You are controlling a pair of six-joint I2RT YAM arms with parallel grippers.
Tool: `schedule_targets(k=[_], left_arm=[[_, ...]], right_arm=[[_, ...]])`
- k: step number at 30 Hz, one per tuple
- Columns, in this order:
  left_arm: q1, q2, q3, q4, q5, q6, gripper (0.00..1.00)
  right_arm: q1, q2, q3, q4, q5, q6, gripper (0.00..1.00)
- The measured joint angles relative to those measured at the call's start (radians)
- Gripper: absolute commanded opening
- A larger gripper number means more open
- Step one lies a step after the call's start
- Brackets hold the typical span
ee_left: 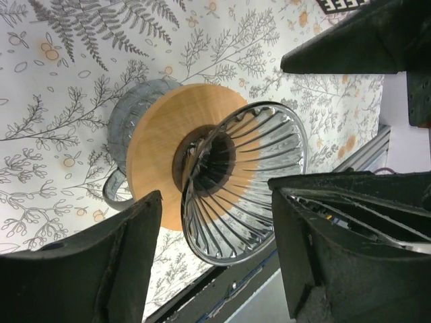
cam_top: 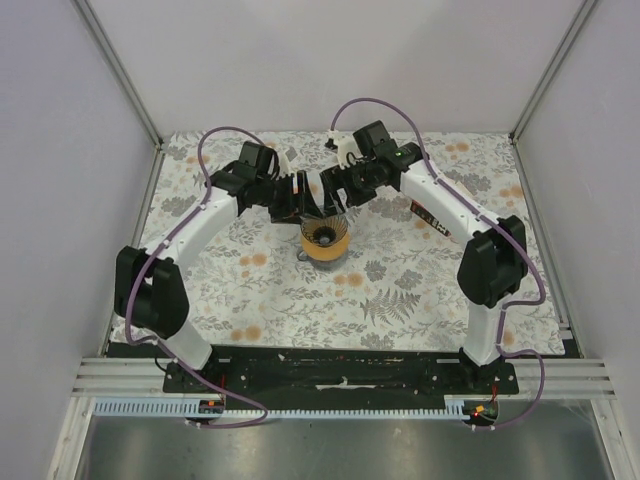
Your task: Place the coffee filter in the dripper
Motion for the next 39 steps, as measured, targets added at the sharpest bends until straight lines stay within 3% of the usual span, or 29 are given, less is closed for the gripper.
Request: schedule_targets(k=[5,11,12,14,15,16,26,31,39], left_arm=[[0.0,-0.041,0.033,-0.019,-0.031,0.057,0.73],[0.0,-0.101,0.084,-0.026,-0.09,0.196,0.69],[0.0,-0.118,0.084,-0.026,-0.098,0.222,0.67],[0.0,-0.159,0.084,-0.023,-0.106,0.277,0.61],[0.0,-0.177,0.084,-0.02,-0.108,0.299,0.6],[0.0,-0.19,0.082,-0.016,-0.11,0.313,0.6],[0.0,-0.259,-0.01,0.006,-0.175,0.449,0.6],[0.0,-0.278,-0.02,0.006,-0.177,0.475,0.59],[0.0,-0.287,-0.02,0.006,-0.177,0.482,0.59]], right_arm=[[-0.014,-0.044,0.019,-0.04,0.016,-0.083,0.98],[-0.048,-0.263,0.0,-0.046,0.092,-0.203,0.97],[-0.074,-0.315,-0.014,-0.035,0.1,-0.223,0.88],[-0.15,-0.414,-0.05,-0.012,0.12,-0.258,0.59],[-0.187,-0.446,-0.064,-0.003,0.136,-0.274,0.49],[-0.226,-0.467,-0.077,0.006,0.156,-0.28,0.46],[-0.457,-0.333,-0.247,0.018,0.239,-0.274,0.52],[-0.509,-0.306,-0.257,0.038,0.212,-0.27,0.46],[-0.534,-0.257,-0.257,0.068,0.137,-0.258,0.52]])
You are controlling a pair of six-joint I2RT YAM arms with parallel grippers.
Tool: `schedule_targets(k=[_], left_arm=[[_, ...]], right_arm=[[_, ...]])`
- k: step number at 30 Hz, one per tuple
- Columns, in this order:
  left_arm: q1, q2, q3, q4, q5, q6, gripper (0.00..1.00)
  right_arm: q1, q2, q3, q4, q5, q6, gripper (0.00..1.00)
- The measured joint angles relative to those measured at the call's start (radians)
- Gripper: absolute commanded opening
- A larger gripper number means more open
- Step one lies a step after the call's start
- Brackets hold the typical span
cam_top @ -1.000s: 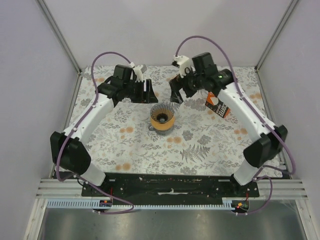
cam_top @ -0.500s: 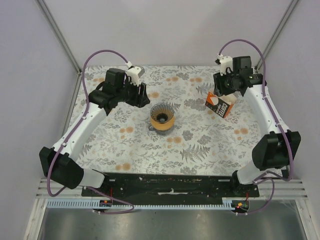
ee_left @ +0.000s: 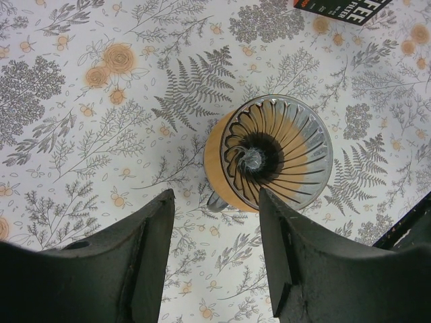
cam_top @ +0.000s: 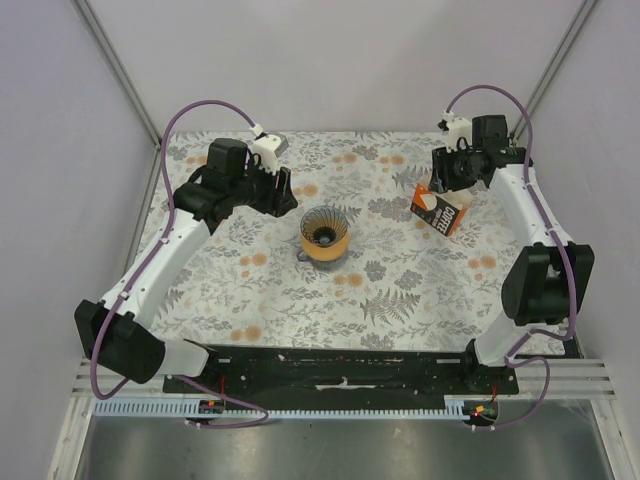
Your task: Place the coffee filter in the dripper
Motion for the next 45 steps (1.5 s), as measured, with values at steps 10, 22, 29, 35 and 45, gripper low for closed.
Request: schedule_targets(k=[10,22,29,35,45], left_arm=[[0.0,0.0,0.0,0.0,0.0,0.0,0.58],[0.0,0.002,0.0,0.0,0.0,0.0,0.58],[0.0,0.002,0.0,0.0,0.0,0.0,0.58],[0.0,0.002,0.0,0.0,0.0,0.0,0.58],[0.0,0.002,-0.001,0.0,0.006,0.001,0.59]], right_arm=[[-0.03,0.058,0.0,0.004,-0.004,0.008,0.41],[-0.035,0.099,0.001,0.011,-0.007,0.006,0.25],[-0.035,0.099,0.003,0.014,-0.039,-0.002,0.0],[-0.035,0.098,0.003,0.016,-0.04,-0.01,0.0],[-0.035,-0.025,0.014,0.0,-0.016,-0.019,0.0]])
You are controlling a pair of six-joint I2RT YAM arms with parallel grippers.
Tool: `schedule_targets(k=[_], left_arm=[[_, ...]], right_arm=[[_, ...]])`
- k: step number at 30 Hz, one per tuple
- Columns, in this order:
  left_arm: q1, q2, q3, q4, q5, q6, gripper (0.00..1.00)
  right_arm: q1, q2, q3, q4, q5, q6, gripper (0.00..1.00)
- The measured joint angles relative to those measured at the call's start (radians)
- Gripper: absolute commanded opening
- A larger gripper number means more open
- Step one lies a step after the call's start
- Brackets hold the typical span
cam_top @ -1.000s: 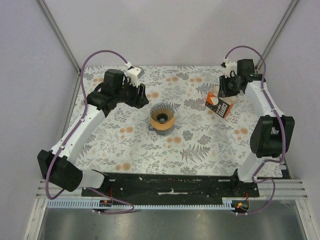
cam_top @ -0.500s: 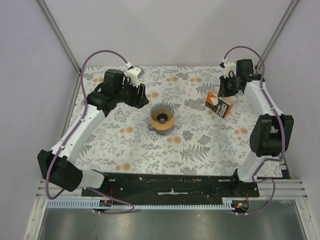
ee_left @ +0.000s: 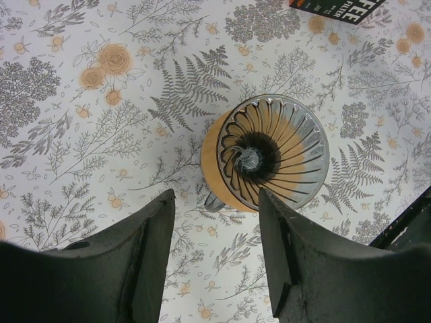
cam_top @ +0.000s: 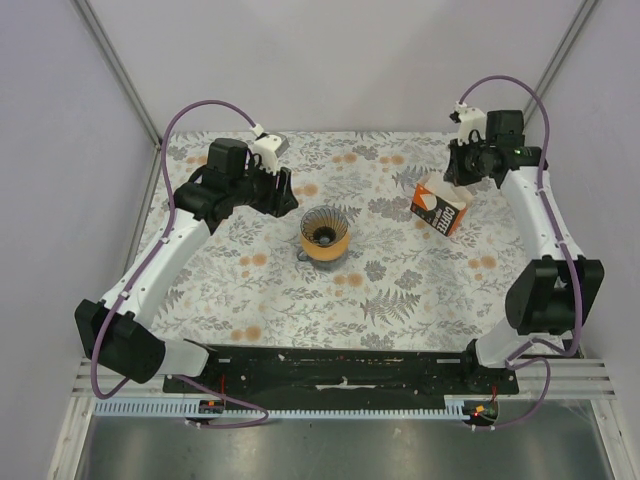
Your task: Place the coffee filter in the dripper
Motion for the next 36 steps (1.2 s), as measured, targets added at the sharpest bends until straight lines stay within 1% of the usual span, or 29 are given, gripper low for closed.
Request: schedule_targets(k=[5,9,14,20,26,31,36], left_arm=[[0.0,0.0,0.0,0.0,0.023,0.003,0.61],[0.0,0.0,0.0,0.0,0.046,0.009,0.64],[0.0,0.0,0.0,-0.001,0.098,0.027,0.67],[0.0,-0.001,0.011,-0.04,0.198,0.056,0.69],[0.0,-0.016,0.054,-0.089,0.312,0.095,0.71],[0.0,-0.059,0.071,-0.135,0.402,0.131,0.7],[-0.002,-0.085,0.107,-0.201,0.509,0.161,0.66]], right_arm=[[0.0,-0.106,0.031,-0.012,0.007,0.003,0.0],[0.002,-0.159,0.068,-0.039,0.004,0.007,0.0],[0.032,-0.236,0.072,-0.063,-0.016,0.005,0.0],[0.171,-0.357,0.076,-0.077,-0.121,-0.037,0.0],[0.316,-0.465,0.059,-0.08,-0.308,-0.112,0.0],[0.416,-0.502,0.001,-0.082,-0.436,-0.176,0.0],[0.492,-0.499,-0.026,-0.098,-0.494,-0.222,0.0]])
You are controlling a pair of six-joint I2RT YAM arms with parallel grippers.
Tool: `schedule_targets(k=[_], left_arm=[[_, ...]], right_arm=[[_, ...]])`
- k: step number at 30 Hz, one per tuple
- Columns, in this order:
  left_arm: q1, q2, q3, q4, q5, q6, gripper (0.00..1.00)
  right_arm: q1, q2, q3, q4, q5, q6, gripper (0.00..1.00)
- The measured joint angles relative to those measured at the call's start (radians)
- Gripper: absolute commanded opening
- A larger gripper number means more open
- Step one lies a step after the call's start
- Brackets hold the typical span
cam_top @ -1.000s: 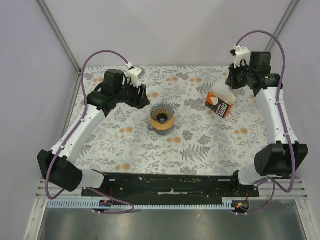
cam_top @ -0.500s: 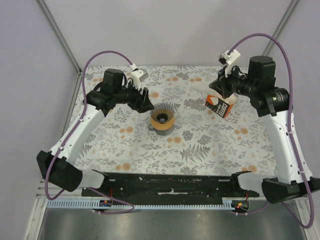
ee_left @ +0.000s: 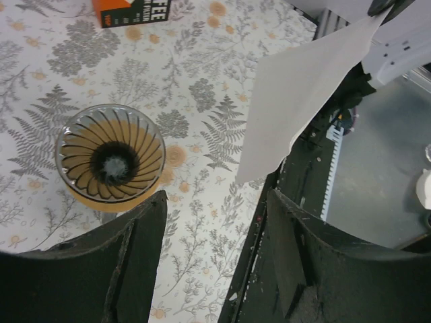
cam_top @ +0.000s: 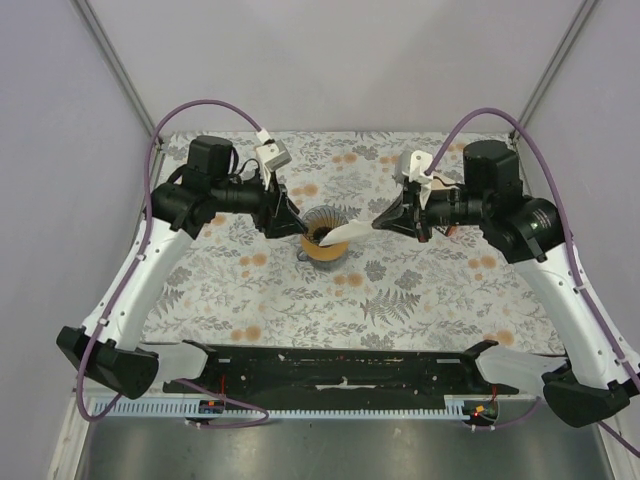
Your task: Place the coffee filter in the dripper
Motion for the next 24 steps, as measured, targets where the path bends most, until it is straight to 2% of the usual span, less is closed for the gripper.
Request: schedule_targets(k=[7,16,19,24], left_arm=[[-0.043,-0.003,0.048,-0.14,0.063,0.067,0.66],[-0.142,-0.026,0.048,-0.263,0.042,0.104,0.6],[-0.154,-0.039,0.048,-0.276,0.037,0.115,0.65],[-0.171,-0.057,0.056,-0.334,0.061,0.178,0.79]], right_arm=[[0.099,0.002,-0.004,-0.001,-0.064,-0.049,0.0],[0.162,0.042,-0.008,0.002,-0.09,-0.09,0.0],[0.165,0.063,-0.008,0.002,-0.09,-0.095,0.0],[0.169,0.069,-0.008,0.001,-0.087,-0.098,0.0]])
